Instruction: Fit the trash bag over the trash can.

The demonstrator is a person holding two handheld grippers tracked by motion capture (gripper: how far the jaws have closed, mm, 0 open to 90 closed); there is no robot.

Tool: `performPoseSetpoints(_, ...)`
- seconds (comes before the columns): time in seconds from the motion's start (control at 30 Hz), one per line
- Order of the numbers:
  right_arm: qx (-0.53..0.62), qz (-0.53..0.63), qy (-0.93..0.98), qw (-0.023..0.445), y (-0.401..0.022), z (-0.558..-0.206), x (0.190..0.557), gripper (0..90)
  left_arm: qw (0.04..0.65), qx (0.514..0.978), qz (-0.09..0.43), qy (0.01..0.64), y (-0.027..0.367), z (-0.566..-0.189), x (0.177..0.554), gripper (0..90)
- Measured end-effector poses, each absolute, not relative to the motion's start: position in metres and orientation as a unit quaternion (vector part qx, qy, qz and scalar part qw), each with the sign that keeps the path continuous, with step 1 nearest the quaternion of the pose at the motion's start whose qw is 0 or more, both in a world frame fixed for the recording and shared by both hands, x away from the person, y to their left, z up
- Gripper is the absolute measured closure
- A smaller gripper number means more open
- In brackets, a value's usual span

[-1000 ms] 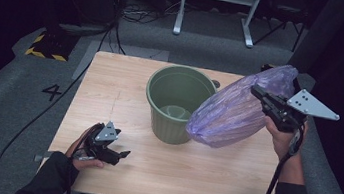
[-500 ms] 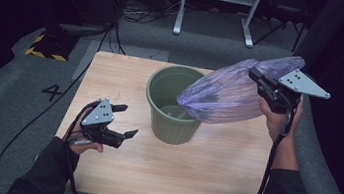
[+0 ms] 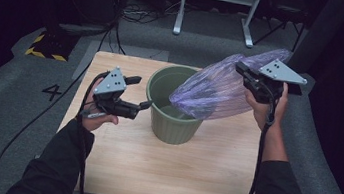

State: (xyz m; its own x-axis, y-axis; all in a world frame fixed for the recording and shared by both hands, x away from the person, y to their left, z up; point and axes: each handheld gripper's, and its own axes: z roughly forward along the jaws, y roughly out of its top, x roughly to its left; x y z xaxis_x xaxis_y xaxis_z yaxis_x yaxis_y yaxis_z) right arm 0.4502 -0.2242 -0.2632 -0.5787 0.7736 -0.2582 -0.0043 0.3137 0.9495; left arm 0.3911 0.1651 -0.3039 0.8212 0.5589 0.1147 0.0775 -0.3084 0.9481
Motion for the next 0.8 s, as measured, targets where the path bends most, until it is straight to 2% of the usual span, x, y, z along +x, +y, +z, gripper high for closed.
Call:
performPoseSetpoints(0.17,0.269,0.519,0.722,0.37,-0.216,-0.266,0.455,90.0,0.539,0.791,0.219,0.187,0.142,-0.295,0.398,19.7)
performPoseSetpoints(0.3,0.261,0.517,0.728,0.367,-0.206,-0.27,0.455,90.0,0.505,0.82,0.211,0.167,0.11,-0.297,0.407,19.6)
performPoseSetpoints(0.4,0.256,0.517,0.732,0.363,-0.2,-0.272,0.452,90.0,0.506,0.829,0.187,0.151,0.097,-0.301,0.409,19.3)
performPoseSetpoints(0.53,0.244,0.515,0.737,0.363,-0.194,-0.275,0.448,90.0,0.486,0.841,0.188,0.143,0.086,-0.305,0.41,20.1)
performPoseSetpoints(0.57,0.241,0.513,0.74,0.361,-0.191,-0.277,0.444,90.0,0.455,0.853,0.211,0.144,0.077,-0.306,0.411,23.1)
performPoseSetpoints(0.63,0.233,0.517,0.742,0.357,-0.19,-0.279,0.441,90.0,0.433,0.857,0.235,0.15,0.072,-0.308,0.41,29.7)
performPoseSetpoints(0.7,0.227,0.52,0.744,0.353,-0.188,-0.281,0.438,90.0,0.424,0.859,0.243,0.15,0.07,-0.308,0.411,44.6)
performPoseSetpoints(0.8,0.22,0.519,0.749,0.348,-0.185,-0.285,0.435,90.0,0.401,0.873,0.239,0.139,0.068,-0.313,0.415,58.9)
